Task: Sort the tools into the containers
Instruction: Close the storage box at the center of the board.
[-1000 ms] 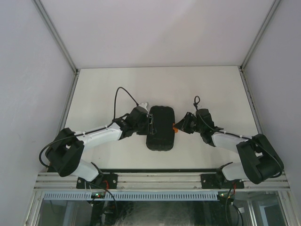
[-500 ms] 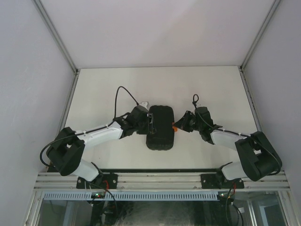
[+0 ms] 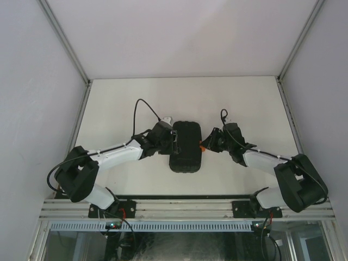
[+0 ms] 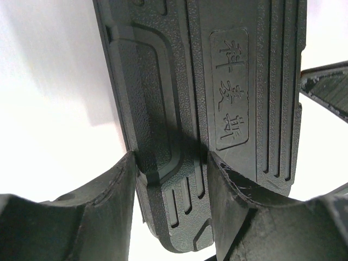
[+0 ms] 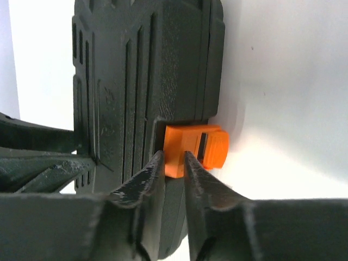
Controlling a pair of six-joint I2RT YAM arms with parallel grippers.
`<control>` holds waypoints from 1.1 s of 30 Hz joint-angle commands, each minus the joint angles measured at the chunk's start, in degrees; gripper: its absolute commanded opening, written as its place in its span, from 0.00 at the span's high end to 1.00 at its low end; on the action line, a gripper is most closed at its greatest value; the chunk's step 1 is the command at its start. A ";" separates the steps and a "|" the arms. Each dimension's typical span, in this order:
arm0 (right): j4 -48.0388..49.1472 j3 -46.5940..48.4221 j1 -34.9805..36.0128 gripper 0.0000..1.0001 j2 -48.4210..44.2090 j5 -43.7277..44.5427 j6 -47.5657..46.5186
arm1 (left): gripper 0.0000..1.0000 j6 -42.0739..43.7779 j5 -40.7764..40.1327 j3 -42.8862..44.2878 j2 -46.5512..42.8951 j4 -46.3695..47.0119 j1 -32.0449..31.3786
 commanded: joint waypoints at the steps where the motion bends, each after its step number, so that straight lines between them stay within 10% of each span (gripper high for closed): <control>1: -9.54 1.44 1.49 0.76 -5.15 -1.84 -2.47 | 0.51 2.14 3.14 -1.12 4.68 -3.63 -2.62; 16: -20.00 1.59 -2.11 0.81 -13.22 8.57 -6.46 | 0.51 0.68 2.77 -1.15 4.60 -3.93 -2.60; 33: -22.61 11.09 -1.57 1.00 0.92 9.84 -13.54 | 0.51 0.51 2.62 -1.12 4.38 -4.23 -2.64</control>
